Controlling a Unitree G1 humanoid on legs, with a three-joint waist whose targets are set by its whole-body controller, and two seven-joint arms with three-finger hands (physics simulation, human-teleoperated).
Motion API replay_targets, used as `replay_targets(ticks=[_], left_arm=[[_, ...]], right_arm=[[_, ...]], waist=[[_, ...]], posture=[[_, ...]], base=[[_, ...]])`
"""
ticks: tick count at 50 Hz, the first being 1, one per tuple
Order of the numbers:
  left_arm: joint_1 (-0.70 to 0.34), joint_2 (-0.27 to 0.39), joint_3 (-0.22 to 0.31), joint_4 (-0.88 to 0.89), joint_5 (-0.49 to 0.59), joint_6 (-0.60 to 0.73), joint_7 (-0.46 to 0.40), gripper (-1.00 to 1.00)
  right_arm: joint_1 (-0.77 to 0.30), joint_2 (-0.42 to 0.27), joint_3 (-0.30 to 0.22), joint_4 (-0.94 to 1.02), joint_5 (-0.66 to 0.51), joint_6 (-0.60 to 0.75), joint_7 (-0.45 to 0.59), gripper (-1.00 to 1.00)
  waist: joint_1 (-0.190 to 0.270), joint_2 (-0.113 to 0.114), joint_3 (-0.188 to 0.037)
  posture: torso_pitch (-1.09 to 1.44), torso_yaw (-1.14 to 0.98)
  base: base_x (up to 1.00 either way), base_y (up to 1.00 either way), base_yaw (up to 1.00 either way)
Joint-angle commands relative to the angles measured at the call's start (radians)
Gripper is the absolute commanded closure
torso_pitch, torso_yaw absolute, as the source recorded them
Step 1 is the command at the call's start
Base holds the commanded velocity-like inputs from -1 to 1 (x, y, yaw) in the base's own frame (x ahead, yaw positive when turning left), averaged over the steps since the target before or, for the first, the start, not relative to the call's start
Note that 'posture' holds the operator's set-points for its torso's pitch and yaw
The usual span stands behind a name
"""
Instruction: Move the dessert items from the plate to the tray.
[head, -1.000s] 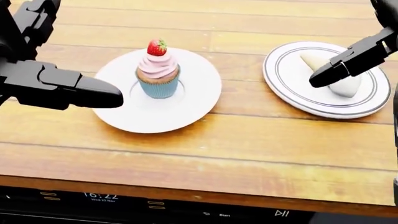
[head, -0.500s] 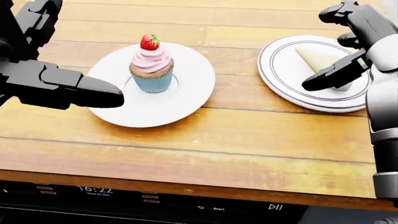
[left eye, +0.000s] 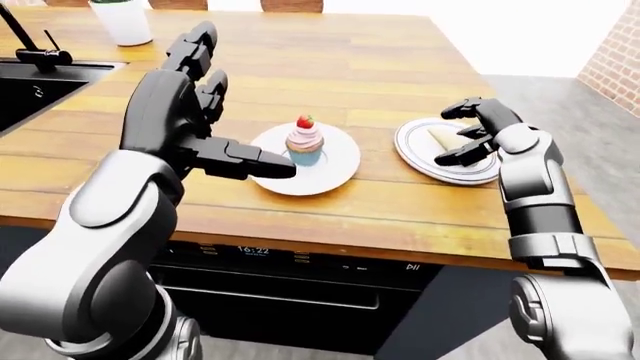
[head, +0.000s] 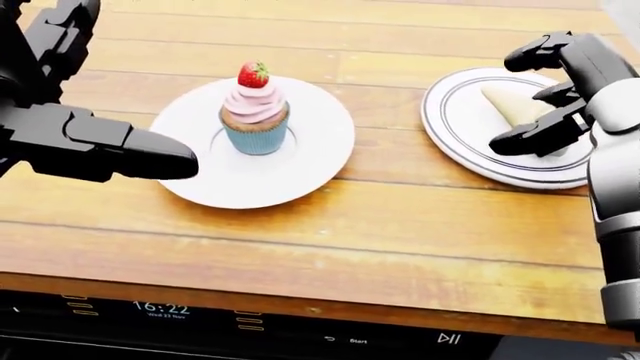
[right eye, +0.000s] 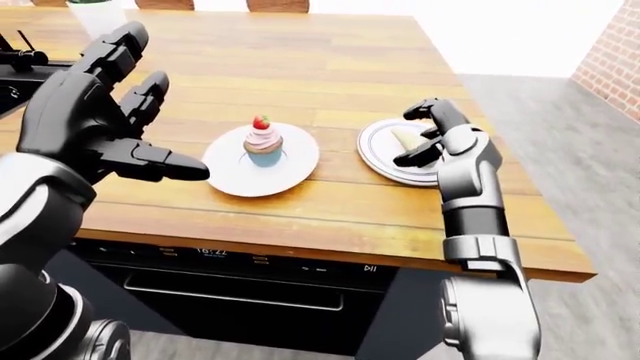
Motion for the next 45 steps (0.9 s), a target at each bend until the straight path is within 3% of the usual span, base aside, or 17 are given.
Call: replay_targets(ticks=[1, 4, 10, 20, 27, 37, 45], left_arm=[[-0.028, 0.009, 0.011, -0.015, 0.004, -0.029, 0.003, -1.0], [-0.027, 0.008, 0.01, -0.016, 0.003, -0.03, 0.004, -1.0], [-0.035, 0.009, 0.012, -0.016, 0.0, -0.024, 0.007, -1.0], [-0.063, 0.02, 0.016, -0.005, -0.007, -0.012, 0.011, -1.0], [-0.096, 0.027, 0.013, -0.003, -0.013, 0.011, 0.017, -1.0], [-0.16, 0.044, -0.018, 0.044, 0.002, 0.025, 0.001, -1.0], [-0.171, 0.054, -0.083, 0.084, 0.063, 0.002, -0.042, -1.0]], right_arm=[[-0.017, -0.012, 0.001, -0.016, -0.024, 0.015, 0.006, -0.22], [-0.011, -0.017, -0.002, -0.021, -0.031, 0.028, 0.018, -0.18], [0.0, -0.02, -0.004, -0.015, -0.04, 0.017, 0.009, 0.2], [-0.008, -0.051, -0.018, -0.07, -0.057, 0.006, 0.018, 0.33], [-0.054, -0.094, -0.03, -0.184, -0.077, 0.045, 0.092, 0.49], [-0.105, -0.132, -0.051, -0.314, -0.087, 0.084, 0.178, 1.0], [-0.118, -0.133, -0.048, -0.371, -0.088, 0.097, 0.216, 1.0]], waist=[[0.0, 0.001, -0.019], [0.002, 0.0, -0.021], [0.006, -0.001, -0.022], [0.007, -0.005, -0.023], [0.008, -0.001, -0.013], [0.005, -0.001, 0.0], [0.007, -0.006, 0.002]], posture=[[0.0, 0.0], [0.0, 0.0], [0.0, 0.0], [0.0, 0.0], [0.0, 0.0], [0.0, 0.0], [0.0, 0.0]], base=[[0.0, 0.0, 0.0], [0.0, 0.0, 0.0], [0.0, 0.0, 0.0], [0.0, 0.0, 0.0], [0.0, 0.0, 0.0], [0.0, 0.0, 0.0], [0.0, 0.0, 0.0]])
